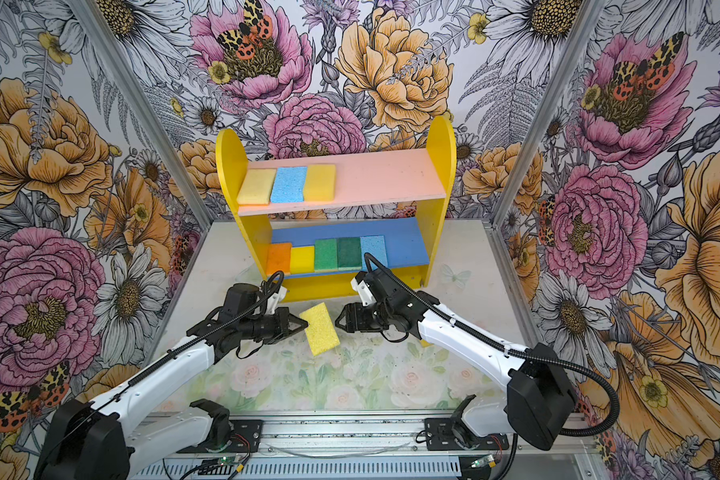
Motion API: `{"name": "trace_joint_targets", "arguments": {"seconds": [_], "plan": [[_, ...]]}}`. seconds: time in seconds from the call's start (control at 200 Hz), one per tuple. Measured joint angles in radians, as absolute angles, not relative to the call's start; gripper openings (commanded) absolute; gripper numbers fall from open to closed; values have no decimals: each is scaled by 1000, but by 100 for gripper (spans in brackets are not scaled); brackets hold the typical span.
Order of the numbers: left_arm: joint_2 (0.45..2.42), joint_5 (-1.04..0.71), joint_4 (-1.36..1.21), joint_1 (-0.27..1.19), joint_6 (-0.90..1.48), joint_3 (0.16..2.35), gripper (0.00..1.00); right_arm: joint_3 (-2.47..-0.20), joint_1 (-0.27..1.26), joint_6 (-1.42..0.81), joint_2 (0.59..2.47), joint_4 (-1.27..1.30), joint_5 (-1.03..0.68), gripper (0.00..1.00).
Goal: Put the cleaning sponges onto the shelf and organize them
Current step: 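Lift the pale yellow sponge upright while the right gripper grasps its top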
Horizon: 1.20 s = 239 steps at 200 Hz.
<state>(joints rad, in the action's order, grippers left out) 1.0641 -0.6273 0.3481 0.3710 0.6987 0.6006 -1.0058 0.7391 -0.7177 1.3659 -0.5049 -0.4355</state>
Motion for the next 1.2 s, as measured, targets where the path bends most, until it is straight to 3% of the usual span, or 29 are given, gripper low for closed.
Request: {"name": "trace_joint_targets", "arguments": {"seconds": [0.245,0.51,0.685,1.076,1.136,1.196], "plan": [[1009,-668,356,370,701,602,0,-1028,784,-725,1393,-482,-443,59],[994,-679,363,362,710,622,0,-1034,819,-740,1396,-477,-442,44],[990,-684,363,361,719,631,0,-1034,825,-741,1396,-477,-442,43],[979,-690,363,361,737,638,0,-1033,830,-764,1366,-474,-416,4],[974,-693,363,361,738,640,30,-1033,831,-767,1354,-473,-408,0],[967,-697,363,359,744,643,49,-1033,831,-771,1341,-473,-392,0]]}}
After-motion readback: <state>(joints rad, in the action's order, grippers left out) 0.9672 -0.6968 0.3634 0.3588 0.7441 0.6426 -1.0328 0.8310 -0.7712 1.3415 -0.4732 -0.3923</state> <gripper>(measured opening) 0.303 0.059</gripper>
